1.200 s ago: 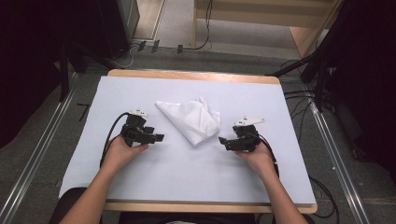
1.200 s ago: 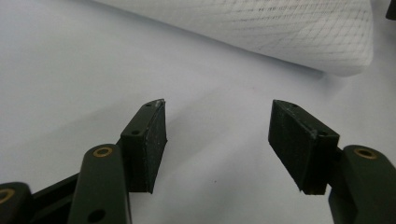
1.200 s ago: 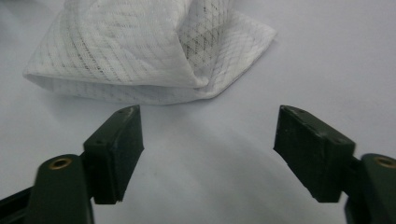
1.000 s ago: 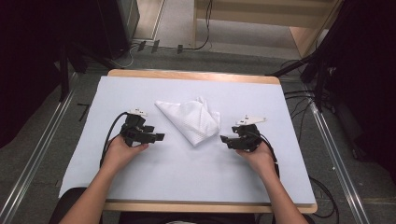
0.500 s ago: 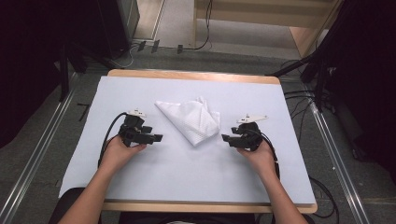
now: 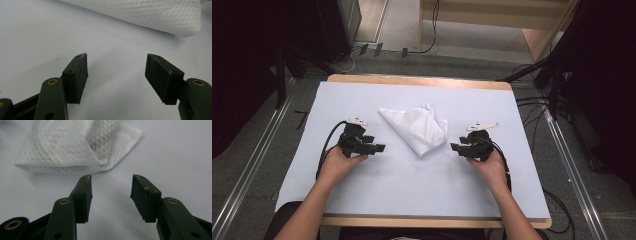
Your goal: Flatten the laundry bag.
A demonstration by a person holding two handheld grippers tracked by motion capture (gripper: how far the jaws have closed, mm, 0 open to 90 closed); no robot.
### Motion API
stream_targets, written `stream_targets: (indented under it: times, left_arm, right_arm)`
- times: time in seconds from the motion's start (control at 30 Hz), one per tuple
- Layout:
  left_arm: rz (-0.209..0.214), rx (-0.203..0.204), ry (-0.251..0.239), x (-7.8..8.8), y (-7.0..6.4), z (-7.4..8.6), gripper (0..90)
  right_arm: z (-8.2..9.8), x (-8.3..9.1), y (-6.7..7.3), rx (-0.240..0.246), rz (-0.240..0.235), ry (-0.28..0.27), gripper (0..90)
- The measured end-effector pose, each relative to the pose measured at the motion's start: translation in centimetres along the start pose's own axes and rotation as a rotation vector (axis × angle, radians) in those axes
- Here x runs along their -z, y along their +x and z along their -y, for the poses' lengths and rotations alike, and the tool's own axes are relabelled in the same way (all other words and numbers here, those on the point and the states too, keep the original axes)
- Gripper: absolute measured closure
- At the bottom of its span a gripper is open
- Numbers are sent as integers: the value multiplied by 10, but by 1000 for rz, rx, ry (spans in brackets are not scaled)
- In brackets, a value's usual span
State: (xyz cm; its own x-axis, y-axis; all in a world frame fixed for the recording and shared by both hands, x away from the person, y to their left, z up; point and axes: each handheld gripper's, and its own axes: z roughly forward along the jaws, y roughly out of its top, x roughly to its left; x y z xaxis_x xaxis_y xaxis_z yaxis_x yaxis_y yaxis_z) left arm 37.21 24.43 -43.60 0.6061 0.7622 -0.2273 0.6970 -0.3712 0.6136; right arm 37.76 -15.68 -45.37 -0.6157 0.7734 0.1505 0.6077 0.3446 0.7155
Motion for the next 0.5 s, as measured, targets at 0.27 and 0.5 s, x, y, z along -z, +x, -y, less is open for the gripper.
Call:
stream_targets:
  times: [0.27,0.5]
  left_arm:
    - [-2,1,-3,0,0,0,356]
    - [-7,3,-5,1,0,0,356]
  right_arm:
    - [-1,0,-2,-13,-21,1,673]
    - [-5,1,-5,-41,-40,3,766]
